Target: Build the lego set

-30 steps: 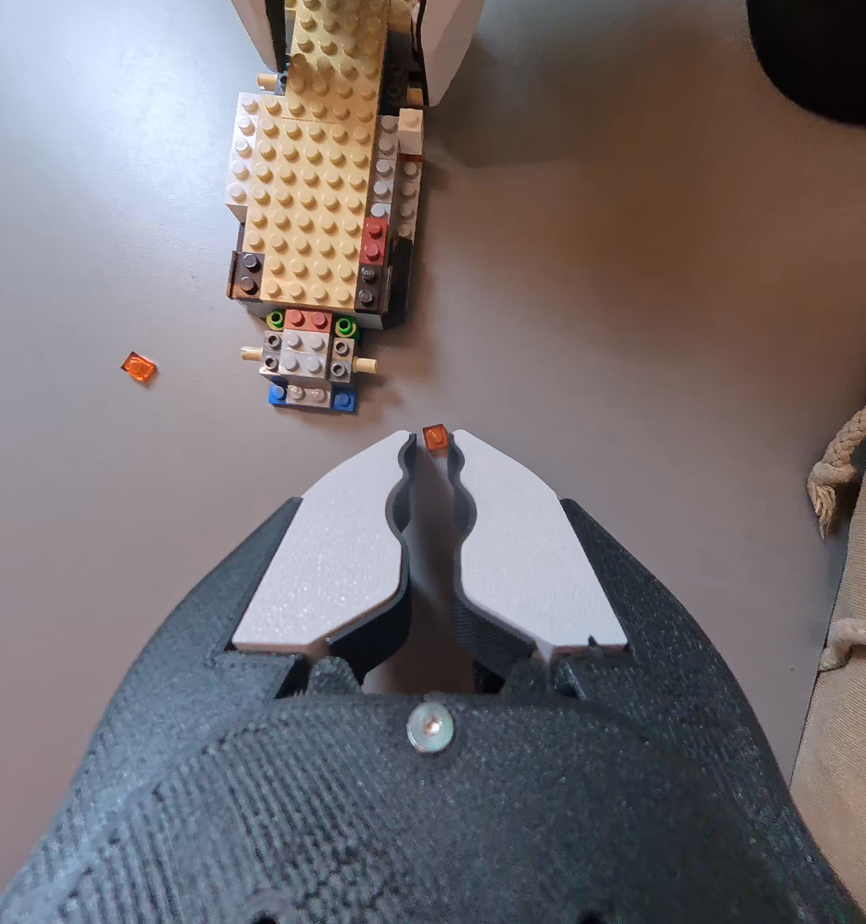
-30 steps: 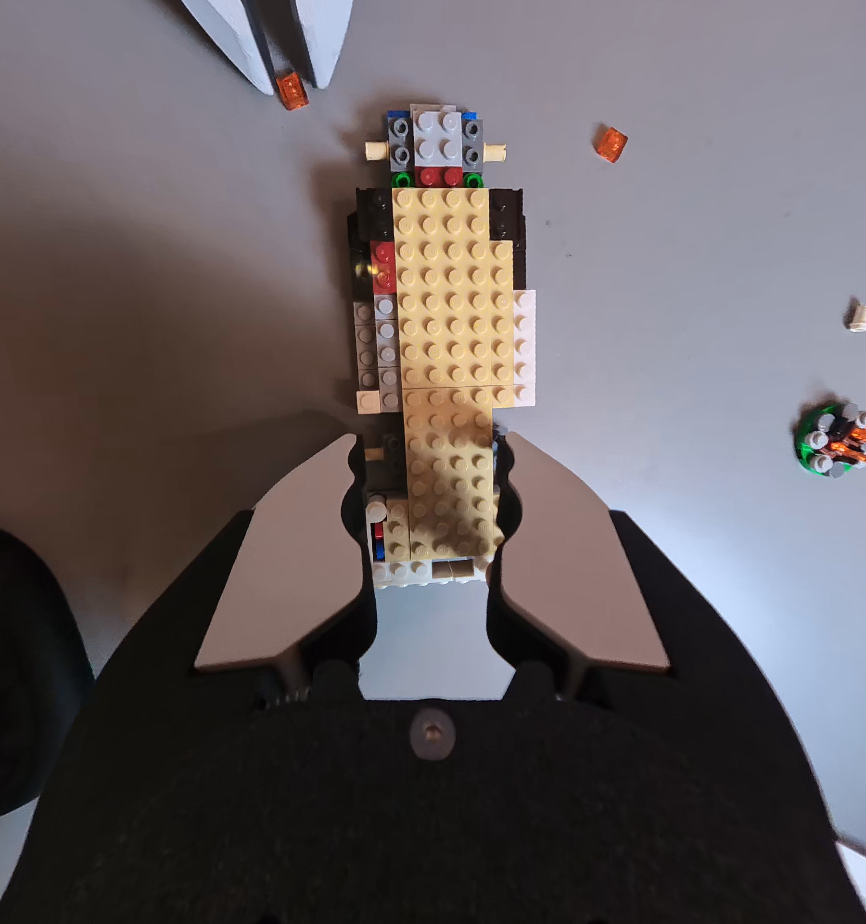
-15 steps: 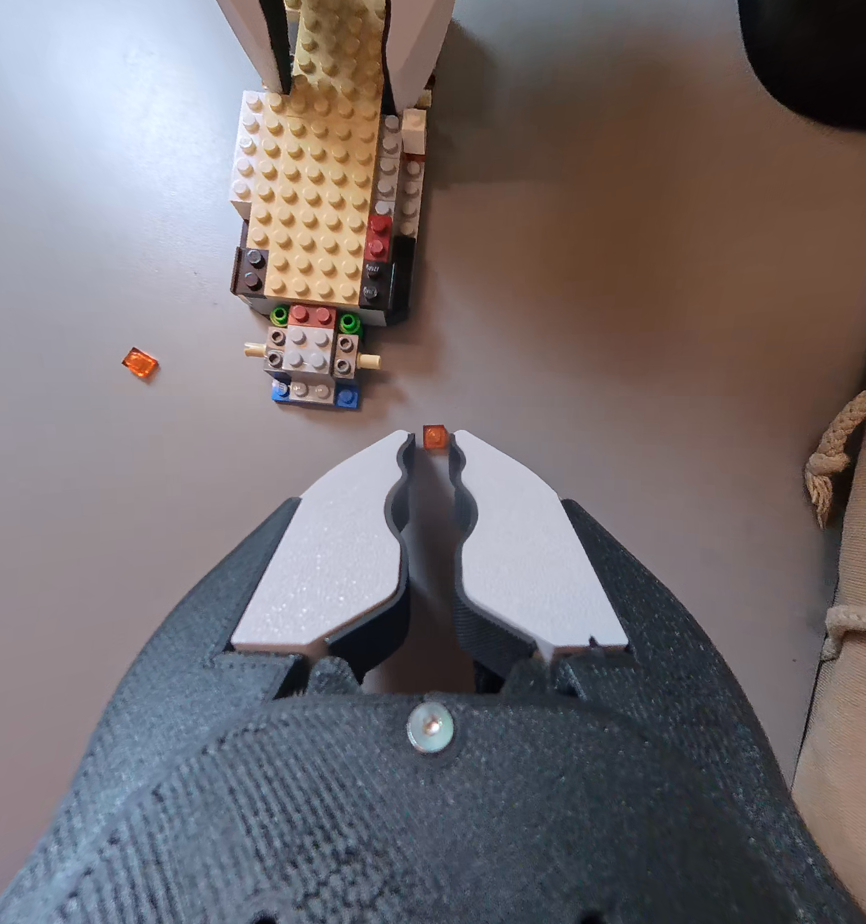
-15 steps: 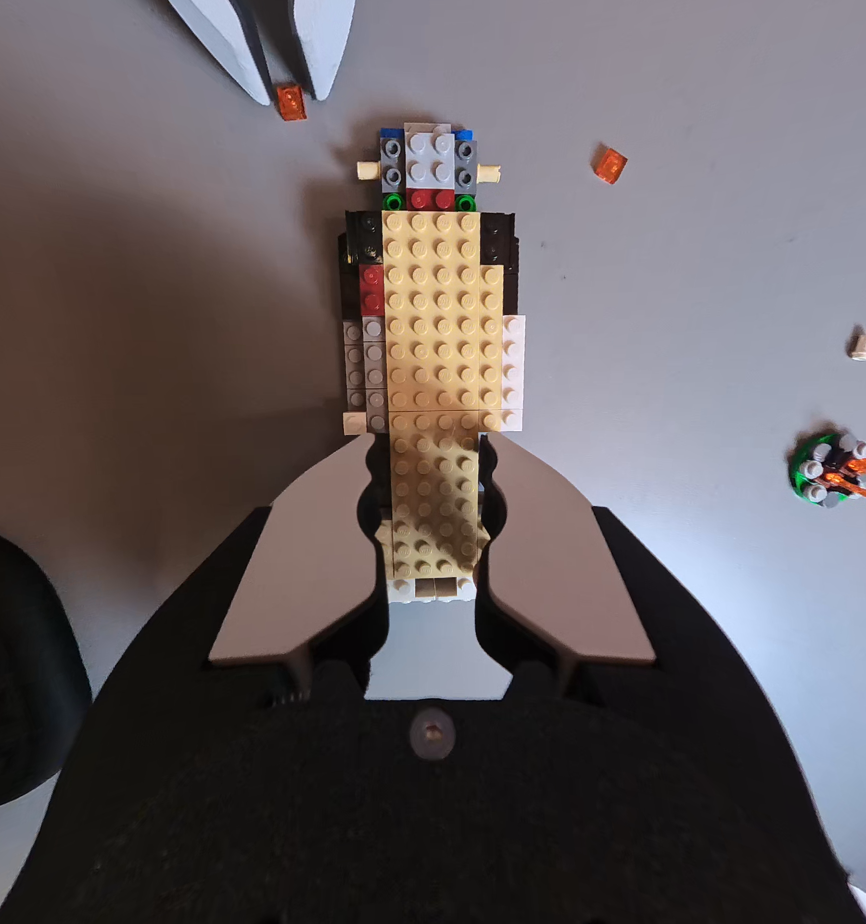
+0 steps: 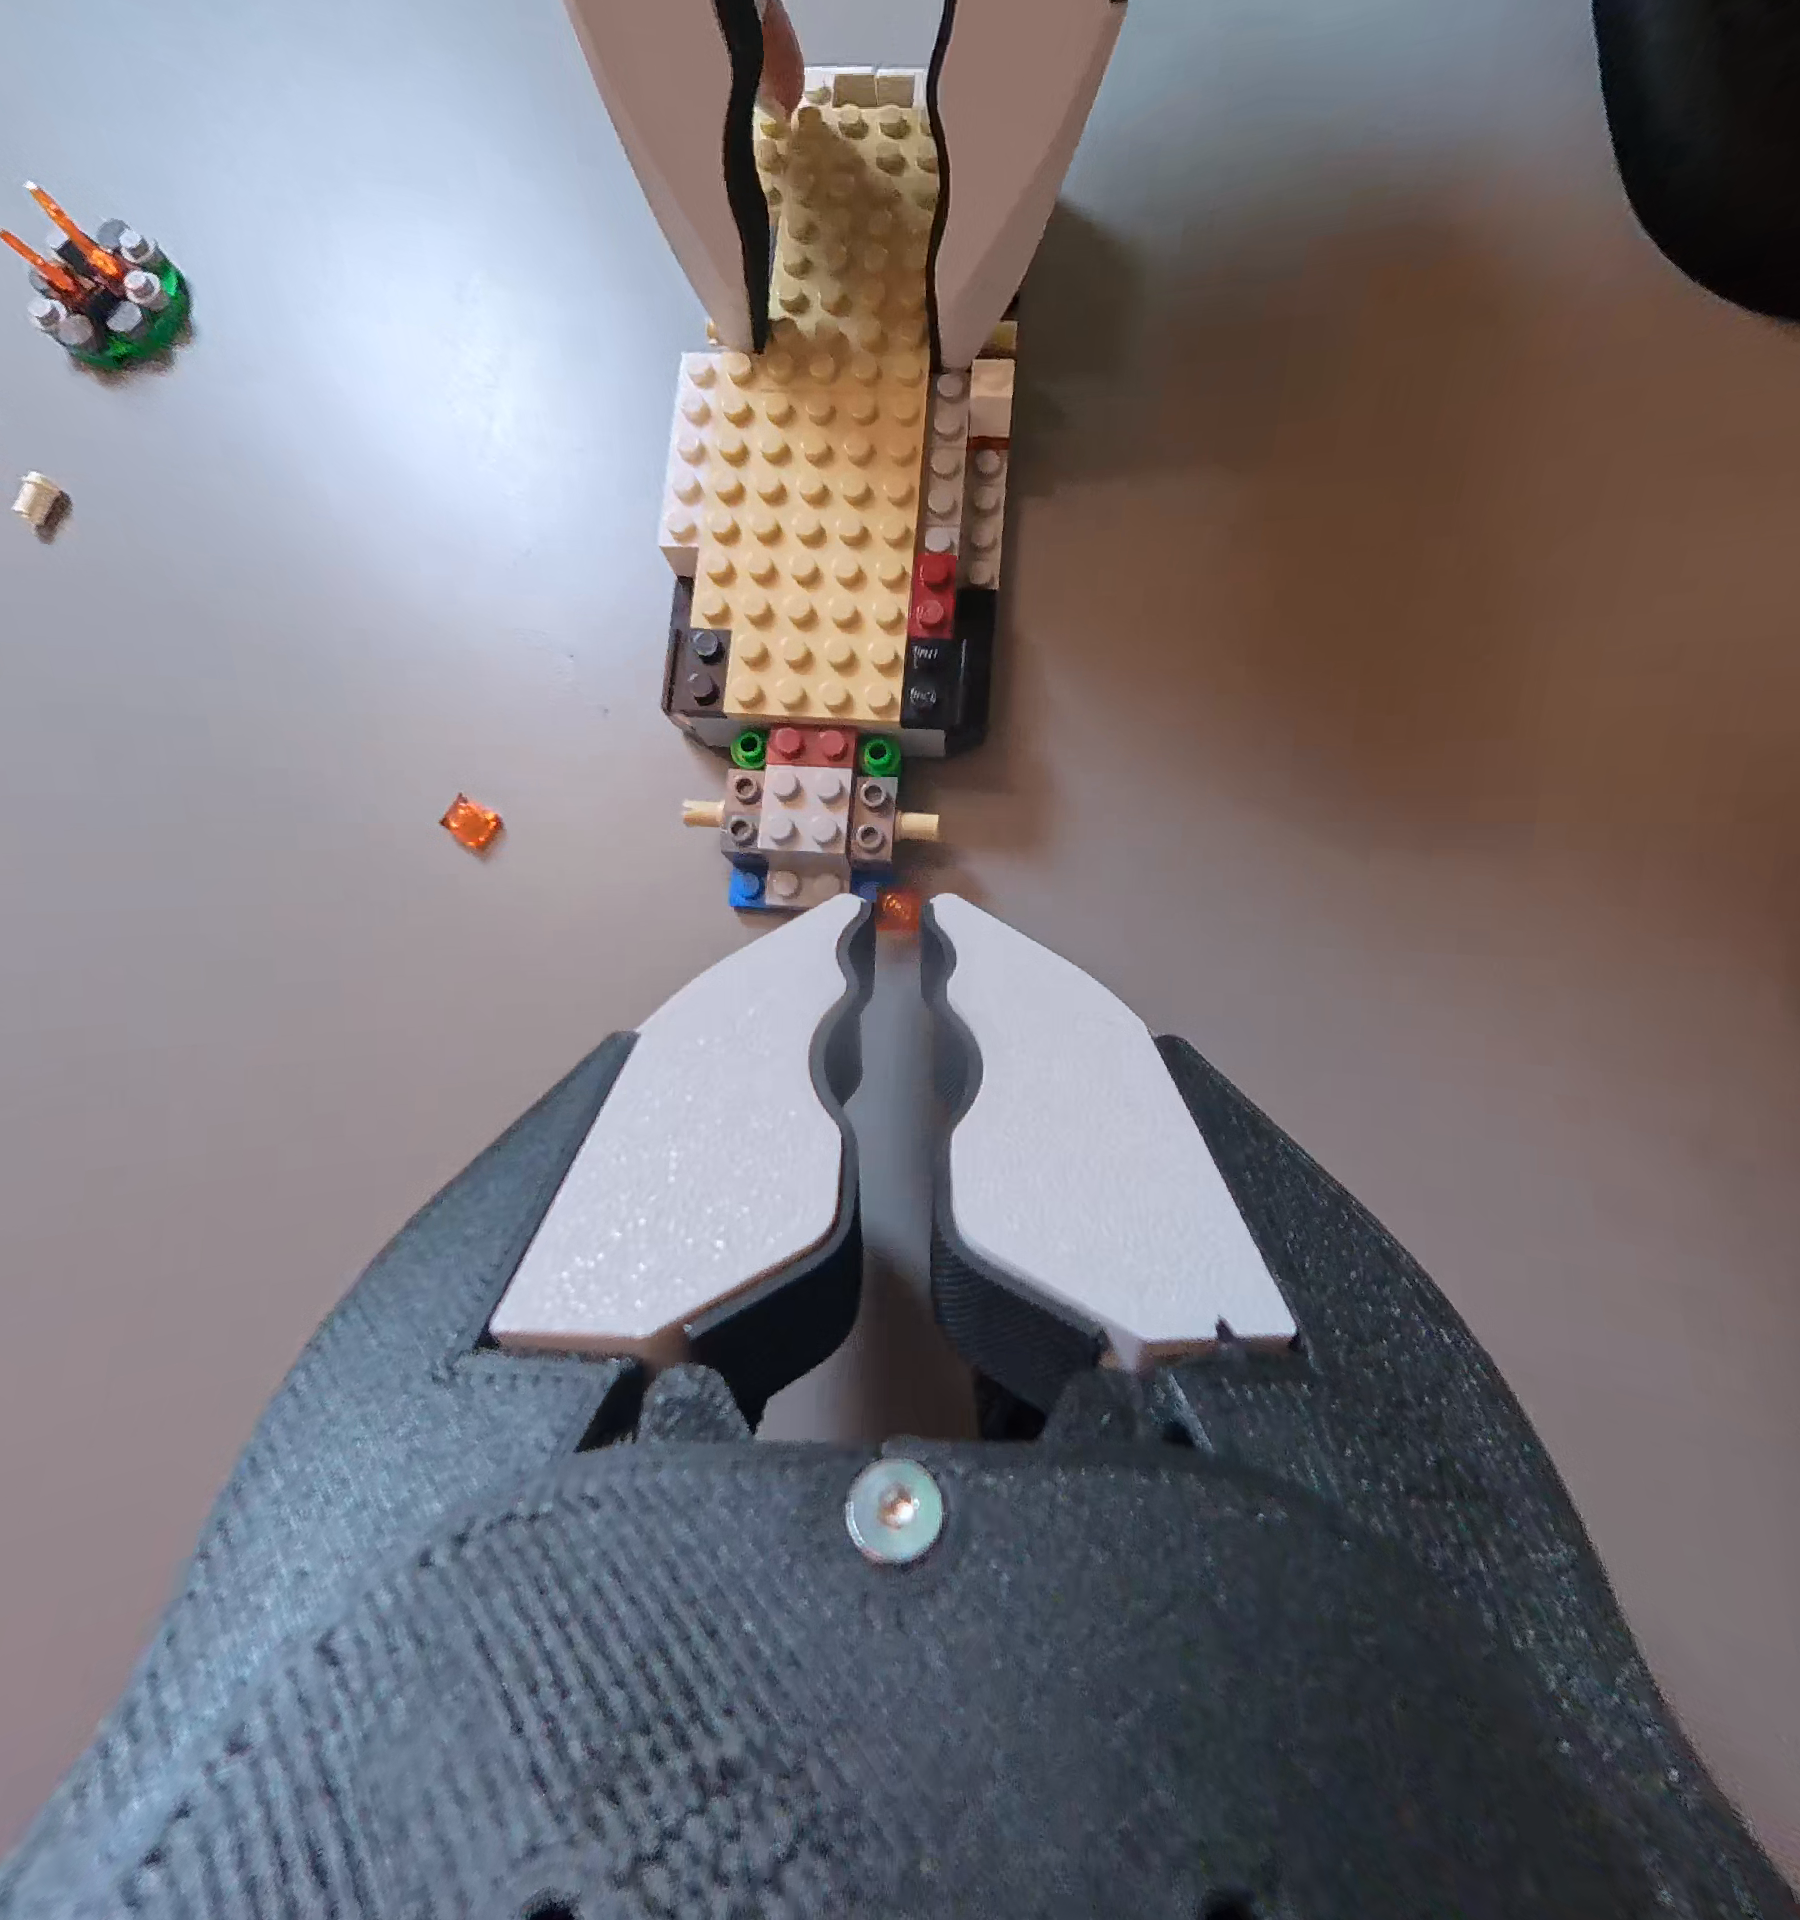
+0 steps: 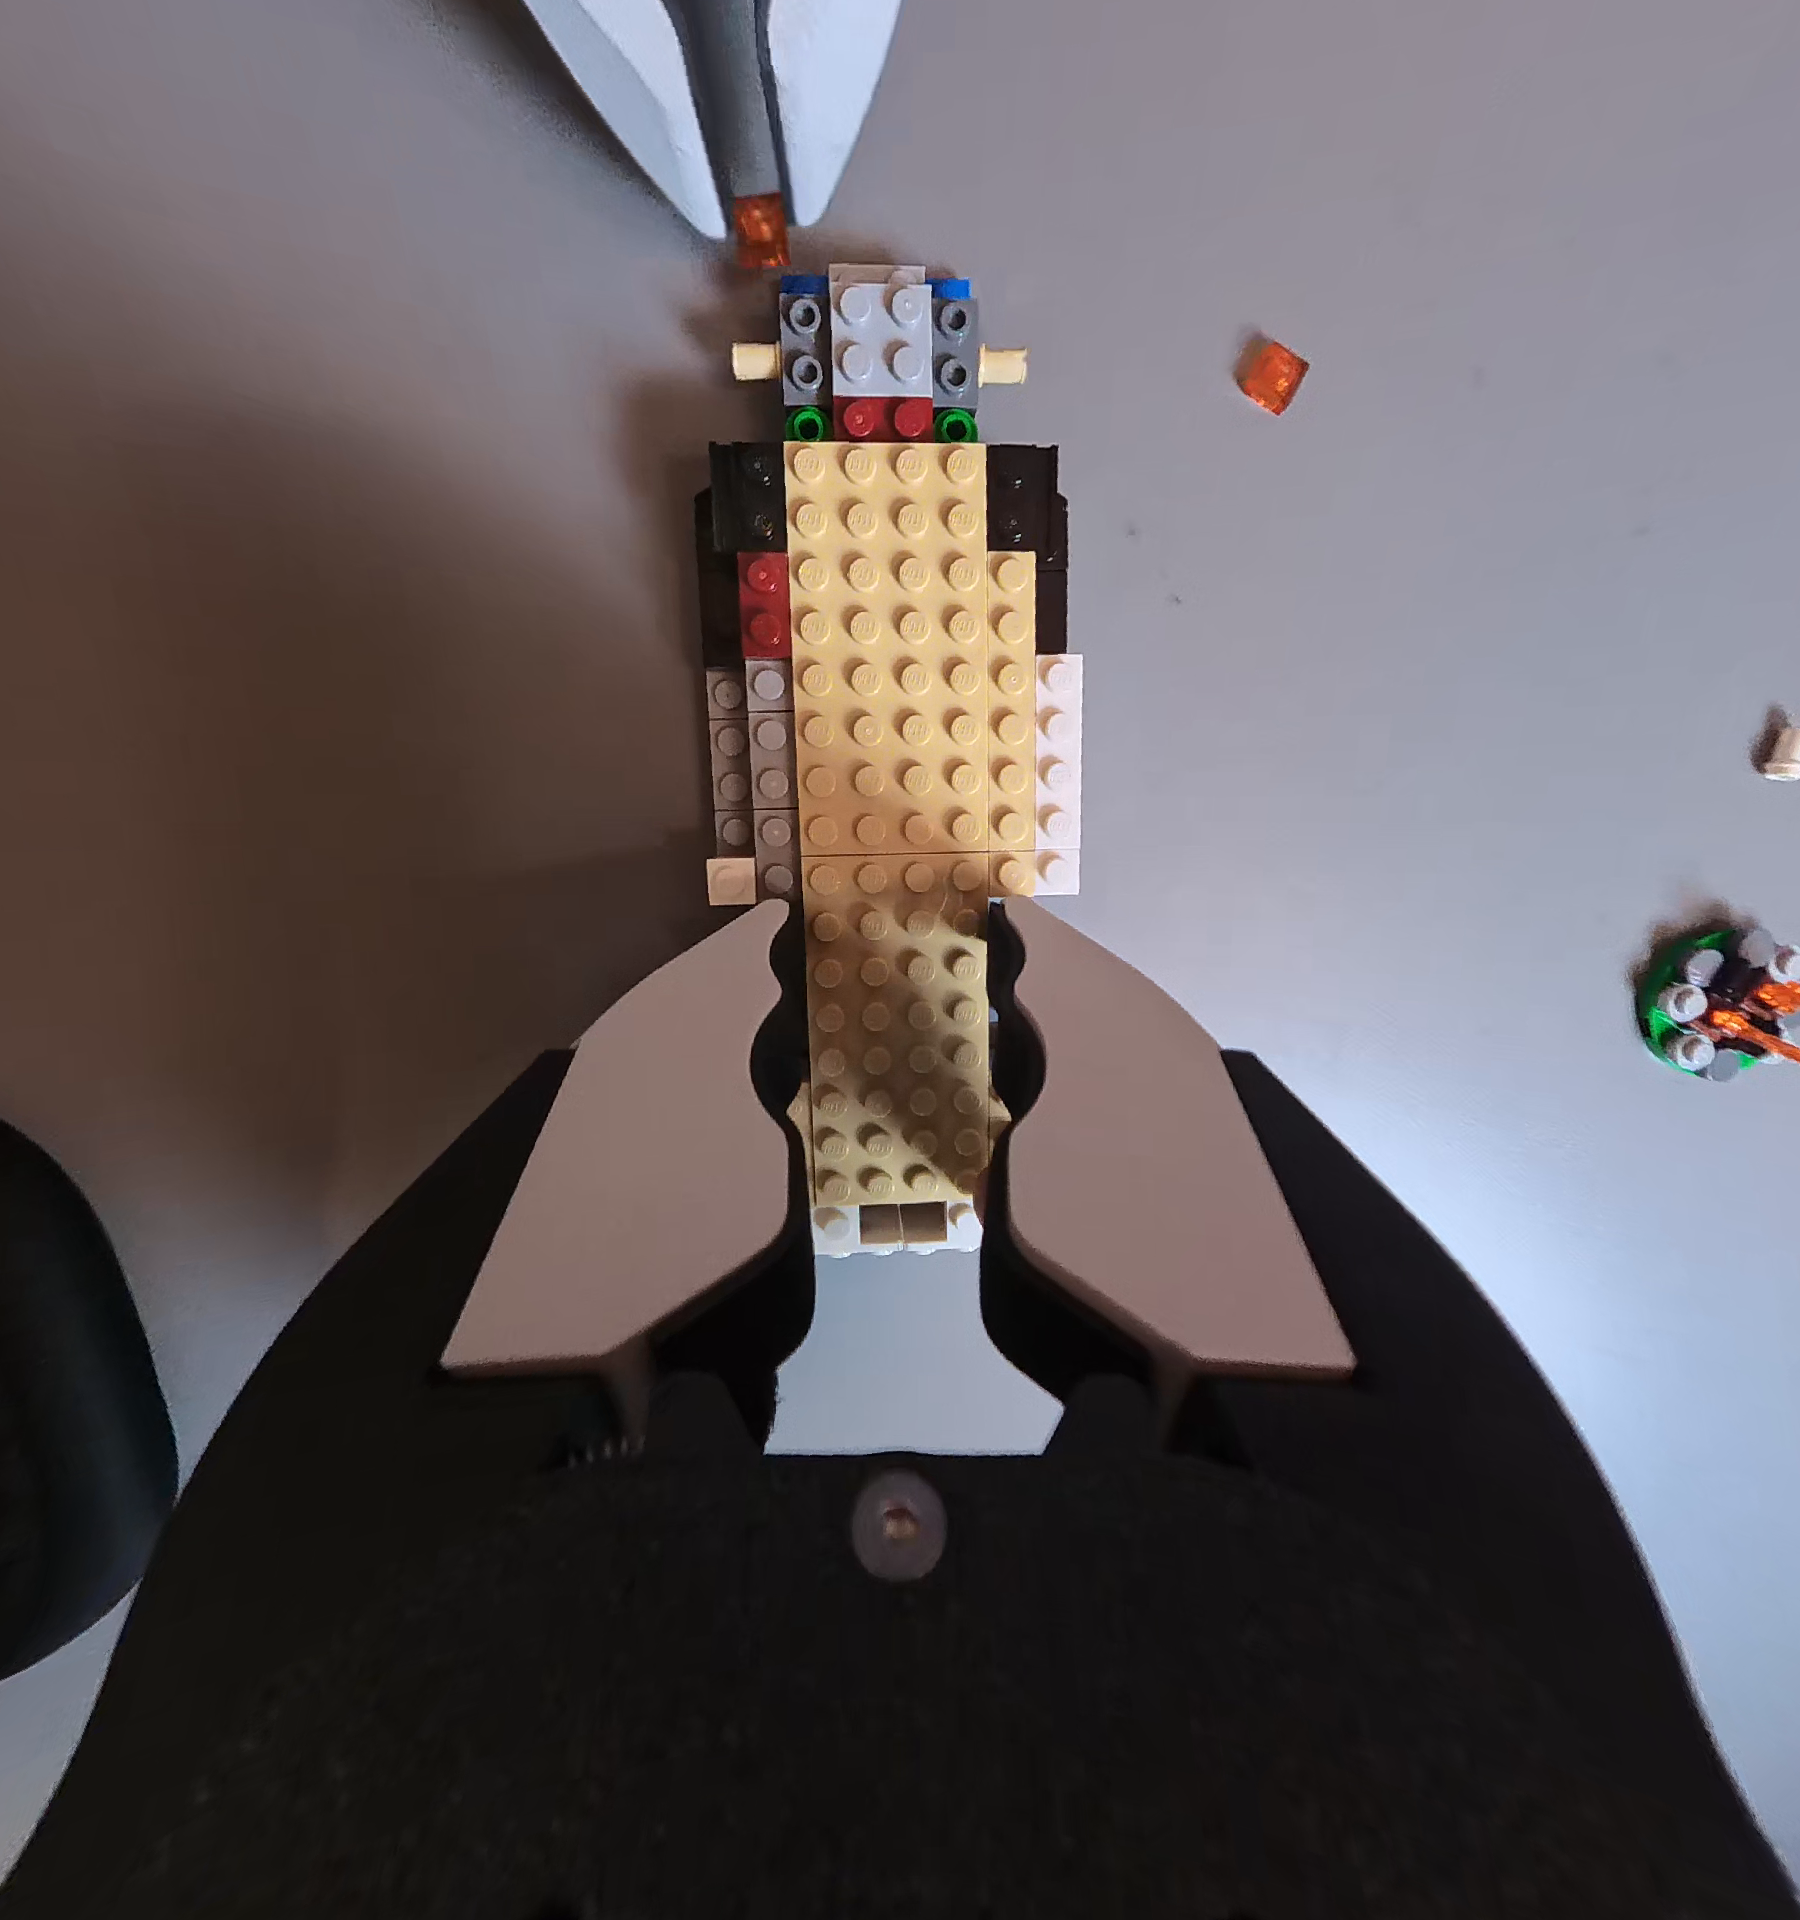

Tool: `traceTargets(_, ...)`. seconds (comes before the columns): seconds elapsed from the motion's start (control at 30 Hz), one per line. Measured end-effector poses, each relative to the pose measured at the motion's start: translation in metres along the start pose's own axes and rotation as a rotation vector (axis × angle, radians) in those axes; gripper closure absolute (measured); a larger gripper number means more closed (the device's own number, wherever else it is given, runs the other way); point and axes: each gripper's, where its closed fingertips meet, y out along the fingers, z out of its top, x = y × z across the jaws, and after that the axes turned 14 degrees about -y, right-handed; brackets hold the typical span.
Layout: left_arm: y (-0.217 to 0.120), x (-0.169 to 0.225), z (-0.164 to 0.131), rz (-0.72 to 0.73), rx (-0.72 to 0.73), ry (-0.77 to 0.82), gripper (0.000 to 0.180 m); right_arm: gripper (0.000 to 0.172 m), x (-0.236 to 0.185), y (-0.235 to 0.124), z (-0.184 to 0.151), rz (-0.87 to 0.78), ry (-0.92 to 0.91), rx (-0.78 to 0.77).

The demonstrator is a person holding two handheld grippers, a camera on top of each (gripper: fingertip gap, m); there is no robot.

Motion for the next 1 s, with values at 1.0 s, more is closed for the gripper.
traceTargets(1.0,0.0069,-0.0048,0.0006,0.062,0.008,0.087,0.170,0.138,-0.0016,0.0002,0.0017,0.000,-0.008,0.013)
